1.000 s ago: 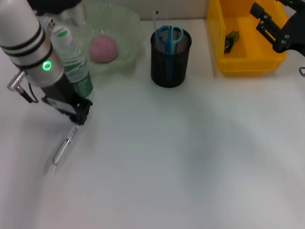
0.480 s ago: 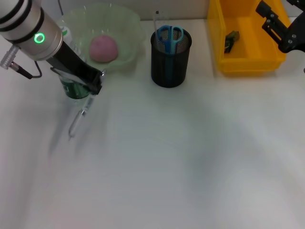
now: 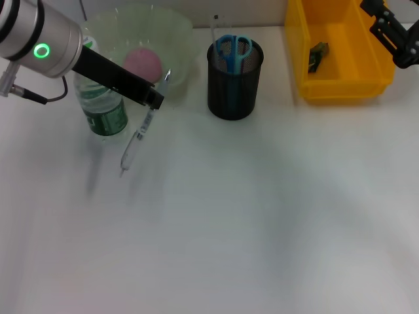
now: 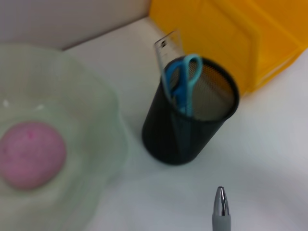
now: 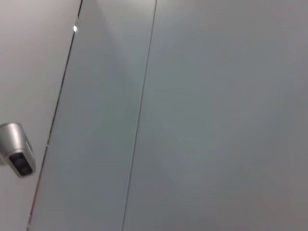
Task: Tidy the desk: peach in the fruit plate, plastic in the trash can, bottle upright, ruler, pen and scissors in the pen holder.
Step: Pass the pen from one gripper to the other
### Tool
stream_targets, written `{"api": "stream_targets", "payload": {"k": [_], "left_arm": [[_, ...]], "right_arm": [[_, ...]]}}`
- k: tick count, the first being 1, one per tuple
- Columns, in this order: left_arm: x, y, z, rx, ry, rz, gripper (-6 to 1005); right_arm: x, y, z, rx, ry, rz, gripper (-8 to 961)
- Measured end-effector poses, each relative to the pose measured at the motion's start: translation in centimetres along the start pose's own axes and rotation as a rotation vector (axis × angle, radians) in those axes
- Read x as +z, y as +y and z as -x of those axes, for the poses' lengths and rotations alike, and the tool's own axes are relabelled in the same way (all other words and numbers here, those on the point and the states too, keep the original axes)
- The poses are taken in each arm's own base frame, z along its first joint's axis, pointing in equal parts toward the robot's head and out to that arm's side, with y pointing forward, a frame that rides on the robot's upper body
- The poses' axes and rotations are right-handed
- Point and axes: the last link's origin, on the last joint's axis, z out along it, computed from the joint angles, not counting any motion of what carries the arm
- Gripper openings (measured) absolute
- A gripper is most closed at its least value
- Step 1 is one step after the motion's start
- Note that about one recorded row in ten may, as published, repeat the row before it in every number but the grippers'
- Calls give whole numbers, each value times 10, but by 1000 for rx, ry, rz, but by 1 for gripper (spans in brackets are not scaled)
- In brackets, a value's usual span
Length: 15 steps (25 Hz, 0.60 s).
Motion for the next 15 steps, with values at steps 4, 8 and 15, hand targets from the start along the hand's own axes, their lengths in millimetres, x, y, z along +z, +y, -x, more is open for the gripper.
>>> {"api": "stream_targets", "payload": {"k": [4, 8, 15], "left_arm": [[1, -4, 5, 25, 58, 27, 132], [-3, -9, 7, 37, 117, 47, 132], [-10, -17, 7, 53, 186, 58, 132]], "right_arm": [[-1, 3, 3, 14, -21, 10, 498], [-1, 3, 3, 36, -28, 7, 498], [-5, 5, 3, 156, -19, 31, 497]]}}
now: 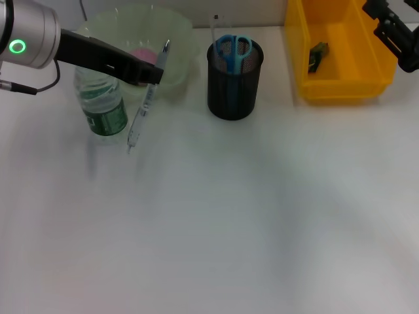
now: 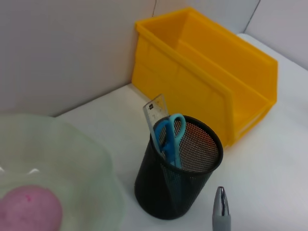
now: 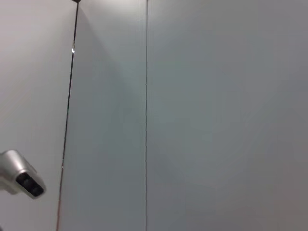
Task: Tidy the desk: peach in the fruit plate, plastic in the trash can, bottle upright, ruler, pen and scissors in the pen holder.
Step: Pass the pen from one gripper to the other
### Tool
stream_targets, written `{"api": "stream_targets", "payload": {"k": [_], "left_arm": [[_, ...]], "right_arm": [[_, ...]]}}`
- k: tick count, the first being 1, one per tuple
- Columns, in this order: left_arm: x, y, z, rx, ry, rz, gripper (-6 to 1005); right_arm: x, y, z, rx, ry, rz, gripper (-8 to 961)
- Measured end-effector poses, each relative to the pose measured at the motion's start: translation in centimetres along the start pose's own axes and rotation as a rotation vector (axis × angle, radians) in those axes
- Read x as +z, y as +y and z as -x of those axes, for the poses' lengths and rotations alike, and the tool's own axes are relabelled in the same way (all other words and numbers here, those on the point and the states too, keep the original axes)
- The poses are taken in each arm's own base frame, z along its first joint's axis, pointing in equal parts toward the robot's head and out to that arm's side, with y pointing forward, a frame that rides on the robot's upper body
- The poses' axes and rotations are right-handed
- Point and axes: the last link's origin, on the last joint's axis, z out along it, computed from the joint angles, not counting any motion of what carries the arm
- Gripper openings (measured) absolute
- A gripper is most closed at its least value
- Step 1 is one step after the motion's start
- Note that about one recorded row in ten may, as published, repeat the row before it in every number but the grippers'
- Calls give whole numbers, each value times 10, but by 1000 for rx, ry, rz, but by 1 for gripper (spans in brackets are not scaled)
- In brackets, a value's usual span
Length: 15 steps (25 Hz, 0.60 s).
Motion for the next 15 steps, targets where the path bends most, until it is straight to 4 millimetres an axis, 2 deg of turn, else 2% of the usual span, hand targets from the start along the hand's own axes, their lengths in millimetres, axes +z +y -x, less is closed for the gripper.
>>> {"api": "stream_targets", "payload": {"k": [5, 6, 7, 15], "left_arm": [[-1, -2, 0, 26, 11, -10, 132], [-1, -3, 0, 26, 13, -12, 132], [-2, -4, -1, 28, 18, -15, 132], [-3, -5, -11, 81, 58, -37, 132]], "right_arm": [[-6, 5, 3, 139, 11, 55, 497], [-9, 5, 6, 245, 6, 64, 497], [-9, 5, 6, 245, 6, 64, 497], [-11, 7, 17, 721, 40, 150, 497]]}}
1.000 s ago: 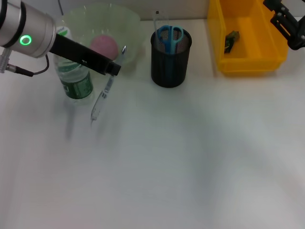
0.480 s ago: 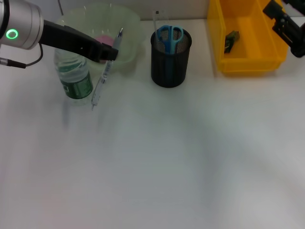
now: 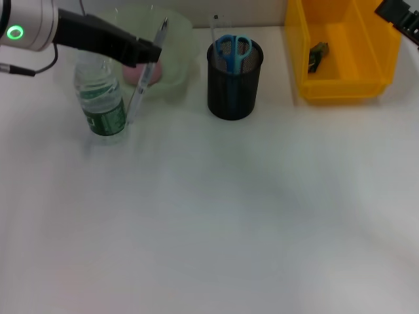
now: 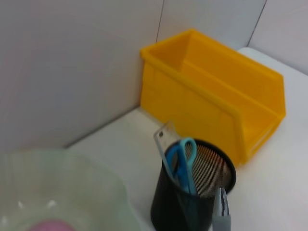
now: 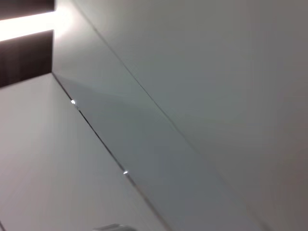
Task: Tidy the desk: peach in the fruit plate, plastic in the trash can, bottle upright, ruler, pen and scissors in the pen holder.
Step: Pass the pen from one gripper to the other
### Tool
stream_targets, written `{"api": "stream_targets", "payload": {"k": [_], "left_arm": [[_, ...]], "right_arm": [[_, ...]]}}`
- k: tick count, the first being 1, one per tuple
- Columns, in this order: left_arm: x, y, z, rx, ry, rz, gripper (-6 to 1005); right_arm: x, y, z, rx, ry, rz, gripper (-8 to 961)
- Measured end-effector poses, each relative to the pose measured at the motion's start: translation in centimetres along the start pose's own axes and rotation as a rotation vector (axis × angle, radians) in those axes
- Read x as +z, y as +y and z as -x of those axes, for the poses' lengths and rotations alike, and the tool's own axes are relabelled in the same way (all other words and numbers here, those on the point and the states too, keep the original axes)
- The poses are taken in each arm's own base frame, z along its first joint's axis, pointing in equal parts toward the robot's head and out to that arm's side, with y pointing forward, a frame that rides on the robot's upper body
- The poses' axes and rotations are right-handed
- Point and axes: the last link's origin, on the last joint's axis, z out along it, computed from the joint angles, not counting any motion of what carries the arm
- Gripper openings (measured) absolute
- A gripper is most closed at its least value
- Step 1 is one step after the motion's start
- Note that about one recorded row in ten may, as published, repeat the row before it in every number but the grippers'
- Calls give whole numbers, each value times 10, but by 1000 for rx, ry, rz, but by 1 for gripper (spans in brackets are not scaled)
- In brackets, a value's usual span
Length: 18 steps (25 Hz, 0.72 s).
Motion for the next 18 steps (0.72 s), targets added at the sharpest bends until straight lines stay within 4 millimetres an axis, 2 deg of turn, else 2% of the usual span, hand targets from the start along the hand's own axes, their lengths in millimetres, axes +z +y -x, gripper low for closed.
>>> {"api": "stream_targets", "payload": {"k": [10, 12, 13, 18], "left_arm": [[-7, 9, -27, 199, 175, 9, 132], [-9, 10, -28, 227, 201, 12, 132], [-12, 13, -30, 285, 270, 25, 133], [-19, 15, -24, 376, 423, 52, 133]], "right_arm": [[-2, -3, 29, 587, 63, 33, 498], [0, -4, 29, 673, 69, 35, 498], [2, -4, 28, 715, 70, 37, 498], [11, -5, 9, 866, 24, 58, 498]]}}
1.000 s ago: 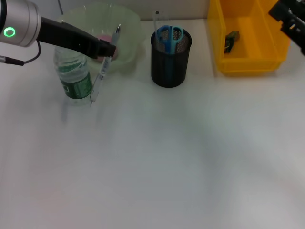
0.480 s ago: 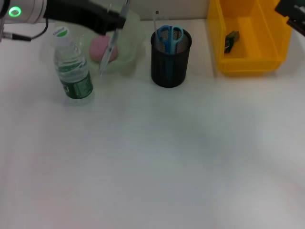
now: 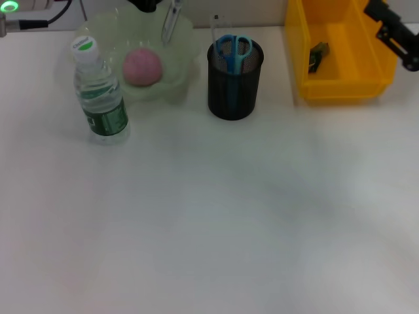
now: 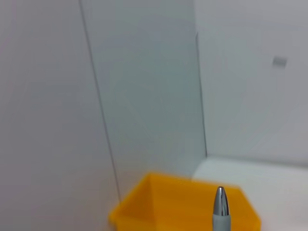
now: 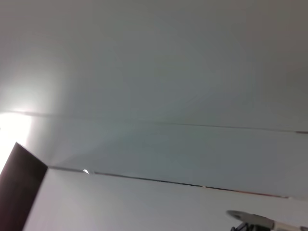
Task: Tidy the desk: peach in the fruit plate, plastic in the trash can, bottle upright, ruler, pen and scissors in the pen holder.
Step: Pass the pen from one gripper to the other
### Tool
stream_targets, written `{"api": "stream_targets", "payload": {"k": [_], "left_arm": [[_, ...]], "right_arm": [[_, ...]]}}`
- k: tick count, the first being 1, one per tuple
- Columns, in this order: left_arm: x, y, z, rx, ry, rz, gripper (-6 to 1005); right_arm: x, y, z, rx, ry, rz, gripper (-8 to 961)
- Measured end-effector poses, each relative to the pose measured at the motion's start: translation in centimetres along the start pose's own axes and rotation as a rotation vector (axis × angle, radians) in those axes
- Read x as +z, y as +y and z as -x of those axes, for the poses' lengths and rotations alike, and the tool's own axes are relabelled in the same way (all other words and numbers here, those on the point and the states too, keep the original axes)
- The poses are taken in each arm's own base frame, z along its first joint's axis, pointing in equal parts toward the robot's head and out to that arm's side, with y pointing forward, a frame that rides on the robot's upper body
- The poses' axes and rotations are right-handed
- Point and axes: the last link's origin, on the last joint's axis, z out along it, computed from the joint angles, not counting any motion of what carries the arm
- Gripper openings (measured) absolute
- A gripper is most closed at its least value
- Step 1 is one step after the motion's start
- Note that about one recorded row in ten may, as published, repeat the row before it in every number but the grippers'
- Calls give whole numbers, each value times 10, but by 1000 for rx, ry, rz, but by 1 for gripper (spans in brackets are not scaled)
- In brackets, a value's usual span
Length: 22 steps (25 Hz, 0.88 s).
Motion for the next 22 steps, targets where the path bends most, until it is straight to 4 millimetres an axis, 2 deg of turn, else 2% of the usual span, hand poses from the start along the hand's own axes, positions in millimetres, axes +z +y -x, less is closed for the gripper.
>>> {"api": "stream_targets", "payload": {"k": [4, 6, 11, 22], "left_arm": [[-9, 3, 9, 31, 105, 3, 133], [-11, 4, 10, 46, 129, 5, 133], [-17, 9, 14, 219, 227, -23, 133], [0, 10, 19, 499, 340, -167, 133]], "right_arm": [[11, -9, -9, 27, -49, 55, 498], [17, -12, -11, -8, -61, 66, 498], [24, -17, -12, -129, -76, 47, 498], [25, -24, -19, -411, -61, 12, 498]]}}
